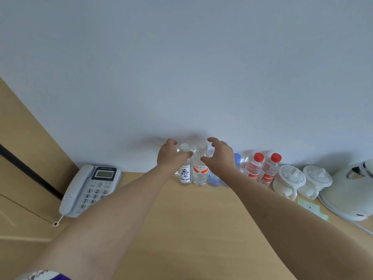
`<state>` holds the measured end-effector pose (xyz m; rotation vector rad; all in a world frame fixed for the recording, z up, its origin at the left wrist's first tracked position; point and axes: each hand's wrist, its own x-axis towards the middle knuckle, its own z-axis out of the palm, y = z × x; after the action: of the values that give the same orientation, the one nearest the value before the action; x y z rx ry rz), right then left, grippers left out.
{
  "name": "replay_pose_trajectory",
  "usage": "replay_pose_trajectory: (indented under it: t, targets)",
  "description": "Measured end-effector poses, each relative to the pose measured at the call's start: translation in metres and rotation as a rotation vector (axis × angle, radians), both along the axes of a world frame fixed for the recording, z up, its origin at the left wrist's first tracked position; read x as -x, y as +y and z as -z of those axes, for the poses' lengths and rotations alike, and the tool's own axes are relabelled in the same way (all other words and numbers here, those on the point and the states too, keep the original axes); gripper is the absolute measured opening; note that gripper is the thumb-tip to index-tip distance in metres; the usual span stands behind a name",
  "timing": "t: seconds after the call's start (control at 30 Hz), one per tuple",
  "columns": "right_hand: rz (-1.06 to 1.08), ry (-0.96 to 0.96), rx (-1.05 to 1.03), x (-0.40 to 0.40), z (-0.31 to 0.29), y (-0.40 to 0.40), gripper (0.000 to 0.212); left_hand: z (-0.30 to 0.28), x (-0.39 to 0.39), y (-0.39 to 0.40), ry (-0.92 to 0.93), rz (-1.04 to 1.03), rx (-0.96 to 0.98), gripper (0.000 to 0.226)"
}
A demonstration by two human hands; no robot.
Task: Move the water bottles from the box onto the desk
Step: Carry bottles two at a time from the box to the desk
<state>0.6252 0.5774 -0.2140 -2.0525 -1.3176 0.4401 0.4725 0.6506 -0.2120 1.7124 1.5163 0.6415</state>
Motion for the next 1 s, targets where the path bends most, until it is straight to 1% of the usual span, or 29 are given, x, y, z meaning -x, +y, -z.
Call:
replay_pose_trajectory:
  t: [0.07, 0.17, 0.27, 0.4, 0.5, 0.7, 0.8, 0.87, 1.0]
  targets:
    - [-0.03, -0.021, 0.008, -0.001, -0.003, -0.006, 0.068, -0.005, 0.002, -0.01, 0.058, 0.006, -0.051, 0.072]
    - [-0.069, -0.103, 0.053, -0.001, -0.005, -0.015, 0.072, -0.012, 0.005, -0.024, 0.138, 0.023, -0.103, 0.067]
    - [-0.08, -0.178, 0.105, 0.001, -0.01, -0.027, 0.077, -0.017, 0.007, -0.034, 0.162, 0.034, -0.124, 0.063]
    - [-0.054, -0.246, 0.168, -0.001, -0.014, -0.053, 0.082, -0.024, 0.006, -0.043, 0.211, 0.106, -0.167, 0.065]
    - [0.015, -0.28, 0.194, -0.002, -0.019, -0.074, 0.081, -0.031, 0.003, -0.05, 0.237, 0.2, -0.212, 0.068]
    - [0.191, -0.339, 0.239, 0.016, -0.023, -0.129, 0.082, -0.035, 0.004, -0.08, 0.338, 0.453, -0.35, 0.072]
    - [0.283, -0.357, 0.232, 0.032, -0.021, -0.166, 0.082, -0.031, 0.005, -0.104, 0.332, 0.571, -0.386, 0.07]
    - [0.348, -0.378, 0.259, 0.044, -0.017, -0.195, 0.086, -0.027, 0.003, -0.125, 0.333, 0.647, -0.4, 0.073]
    - [0.499, -0.357, 0.332, 0.059, -0.012, -0.259, 0.085, -0.023, -0.011, -0.175, 0.328, 0.82, -0.456, 0.079]
